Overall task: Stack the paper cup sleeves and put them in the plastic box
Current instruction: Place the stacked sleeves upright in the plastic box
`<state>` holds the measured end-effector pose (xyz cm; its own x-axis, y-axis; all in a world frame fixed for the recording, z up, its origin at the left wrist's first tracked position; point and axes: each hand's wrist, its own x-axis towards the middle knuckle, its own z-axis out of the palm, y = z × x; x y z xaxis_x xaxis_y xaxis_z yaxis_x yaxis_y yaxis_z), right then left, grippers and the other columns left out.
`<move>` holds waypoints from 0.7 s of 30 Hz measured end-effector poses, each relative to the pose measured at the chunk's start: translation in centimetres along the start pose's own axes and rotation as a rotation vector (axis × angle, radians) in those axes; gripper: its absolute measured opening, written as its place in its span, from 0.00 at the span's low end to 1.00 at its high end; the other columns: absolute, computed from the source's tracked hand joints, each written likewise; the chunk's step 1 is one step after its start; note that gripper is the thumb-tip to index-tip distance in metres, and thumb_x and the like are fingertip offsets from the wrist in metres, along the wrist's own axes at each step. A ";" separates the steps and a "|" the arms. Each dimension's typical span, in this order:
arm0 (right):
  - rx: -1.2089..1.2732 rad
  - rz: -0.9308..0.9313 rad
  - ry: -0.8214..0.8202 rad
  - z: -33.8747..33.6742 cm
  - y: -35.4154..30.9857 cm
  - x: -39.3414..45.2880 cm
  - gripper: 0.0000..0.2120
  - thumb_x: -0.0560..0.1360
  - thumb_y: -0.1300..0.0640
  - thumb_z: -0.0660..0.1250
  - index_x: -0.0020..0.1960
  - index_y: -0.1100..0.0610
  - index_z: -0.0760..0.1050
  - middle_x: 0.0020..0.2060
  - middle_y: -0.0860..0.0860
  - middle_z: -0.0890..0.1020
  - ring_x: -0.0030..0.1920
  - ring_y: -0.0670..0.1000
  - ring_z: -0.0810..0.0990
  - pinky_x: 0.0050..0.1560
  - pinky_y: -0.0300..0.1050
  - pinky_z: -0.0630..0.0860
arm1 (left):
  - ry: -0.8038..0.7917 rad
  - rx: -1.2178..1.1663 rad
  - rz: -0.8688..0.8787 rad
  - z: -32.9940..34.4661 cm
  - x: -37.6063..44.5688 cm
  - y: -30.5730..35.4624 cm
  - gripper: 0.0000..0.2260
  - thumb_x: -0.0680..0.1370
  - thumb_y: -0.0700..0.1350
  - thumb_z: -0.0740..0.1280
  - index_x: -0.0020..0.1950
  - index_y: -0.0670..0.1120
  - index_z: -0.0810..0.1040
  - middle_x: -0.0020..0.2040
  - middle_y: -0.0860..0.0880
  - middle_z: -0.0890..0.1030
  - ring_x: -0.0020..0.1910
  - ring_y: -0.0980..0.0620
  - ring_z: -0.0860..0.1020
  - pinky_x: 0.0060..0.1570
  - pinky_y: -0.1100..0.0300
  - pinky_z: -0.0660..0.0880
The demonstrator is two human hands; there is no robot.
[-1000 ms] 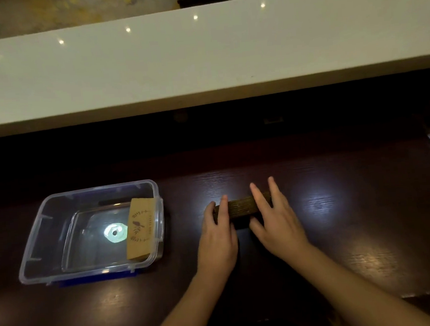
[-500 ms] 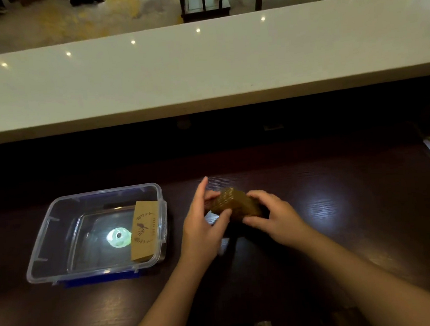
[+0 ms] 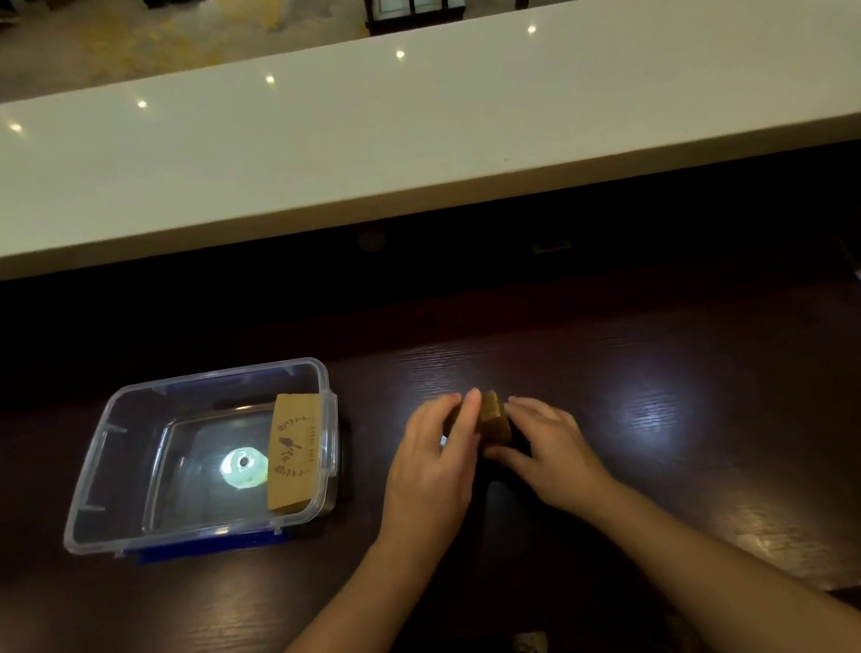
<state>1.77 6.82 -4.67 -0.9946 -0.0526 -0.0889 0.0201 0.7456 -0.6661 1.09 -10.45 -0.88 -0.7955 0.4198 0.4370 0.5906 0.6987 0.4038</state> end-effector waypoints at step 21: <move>0.898 -0.089 -0.479 -4.3 -16.0 5.9 0.25 0.66 0.73 0.72 0.57 0.54 0.72 0.35 0.50 0.85 0.40 0.49 0.85 0.38 0.38 0.79 | -0.281 -0.700 -0.933 -17.5 -1.5 -3.0 0.13 0.71 0.46 0.73 0.54 0.49 0.78 0.51 0.46 0.83 0.50 0.49 0.82 0.55 0.51 0.79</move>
<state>-4.85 -2.56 8.63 -0.8551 -0.4905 -0.1680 0.2129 -0.0368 -0.9764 2.91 -23.26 11.32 -0.9063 0.0917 -0.4125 -0.3532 0.3713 0.8587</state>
